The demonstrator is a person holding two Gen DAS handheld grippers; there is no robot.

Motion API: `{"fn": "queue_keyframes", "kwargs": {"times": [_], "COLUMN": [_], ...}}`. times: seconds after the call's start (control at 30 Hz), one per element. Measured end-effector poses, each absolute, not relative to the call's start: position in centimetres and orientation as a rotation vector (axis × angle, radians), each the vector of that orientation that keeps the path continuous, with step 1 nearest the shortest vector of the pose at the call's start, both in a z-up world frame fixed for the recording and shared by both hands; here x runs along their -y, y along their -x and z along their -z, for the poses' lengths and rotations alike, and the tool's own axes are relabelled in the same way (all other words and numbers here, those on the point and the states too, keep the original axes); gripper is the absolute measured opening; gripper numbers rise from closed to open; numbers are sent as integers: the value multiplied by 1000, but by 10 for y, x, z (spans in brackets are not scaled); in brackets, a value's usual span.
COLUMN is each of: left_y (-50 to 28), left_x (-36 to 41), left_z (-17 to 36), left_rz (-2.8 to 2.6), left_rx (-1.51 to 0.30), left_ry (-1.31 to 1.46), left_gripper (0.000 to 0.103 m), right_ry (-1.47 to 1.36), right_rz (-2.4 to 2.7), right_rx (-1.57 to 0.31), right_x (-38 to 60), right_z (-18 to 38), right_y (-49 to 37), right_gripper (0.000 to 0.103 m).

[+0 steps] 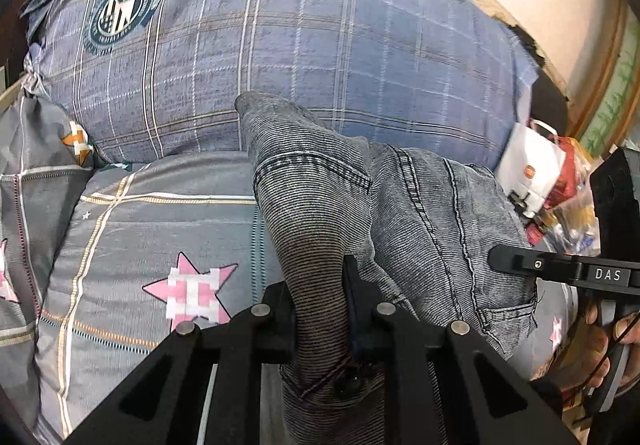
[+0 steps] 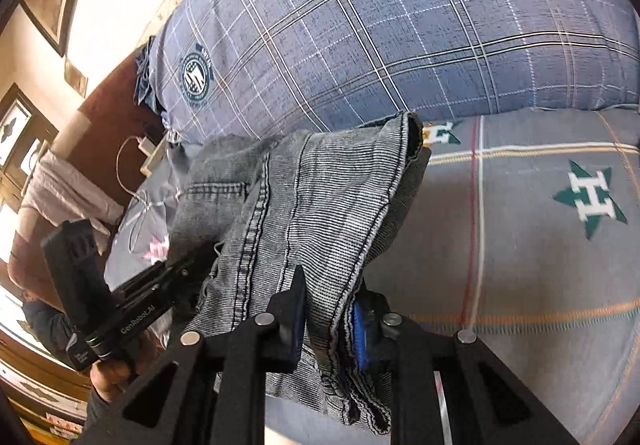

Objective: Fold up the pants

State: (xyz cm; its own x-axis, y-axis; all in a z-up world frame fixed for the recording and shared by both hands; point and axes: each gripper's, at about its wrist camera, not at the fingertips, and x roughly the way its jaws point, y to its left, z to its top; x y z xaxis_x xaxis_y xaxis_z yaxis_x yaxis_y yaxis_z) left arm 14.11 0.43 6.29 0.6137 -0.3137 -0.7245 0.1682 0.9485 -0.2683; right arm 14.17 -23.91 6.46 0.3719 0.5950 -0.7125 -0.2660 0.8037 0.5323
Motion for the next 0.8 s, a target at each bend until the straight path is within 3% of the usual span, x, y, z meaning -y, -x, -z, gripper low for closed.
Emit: {"fn": "queue_keyframes", "kwargs": {"times": [0.2, 0.33, 0.37, 0.6, 0.67, 0.73, 0.8], "left_y": [-160, -157, -153, -101, -102, -99, -93], "left_x": [-9, -15, -19, -31, -16, -3, -7], "left_z": [-1, 23, 17, -25, -8, 13, 2], "left_rz": [222, 140, 138, 191, 187, 160, 147], "left_rx": [-1013, -1040, -1043, -928, -988, -1029, -1000], "left_ry": [200, 160, 166, 205, 130, 46, 68], "left_gripper": [24, 57, 60, 71, 71, 72, 71], "right_ry": [-431, -394, -389, -344, -302, -171, -112], "right_rz": [-535, -471, -472, -488, -502, -442, -422], "right_rx": [-1180, -1238, -1231, -1064, -1083, -1171, -1194], "right_x": [236, 236, 237, 232, 223, 205, 201], "right_z": [5, 43, 39, -23, -15, 18, 33], "right_y": [-172, -173, -171, -129, -119, -116, -115], "right_gripper": [20, 33, 38, 53, 61, 61, 61]}}
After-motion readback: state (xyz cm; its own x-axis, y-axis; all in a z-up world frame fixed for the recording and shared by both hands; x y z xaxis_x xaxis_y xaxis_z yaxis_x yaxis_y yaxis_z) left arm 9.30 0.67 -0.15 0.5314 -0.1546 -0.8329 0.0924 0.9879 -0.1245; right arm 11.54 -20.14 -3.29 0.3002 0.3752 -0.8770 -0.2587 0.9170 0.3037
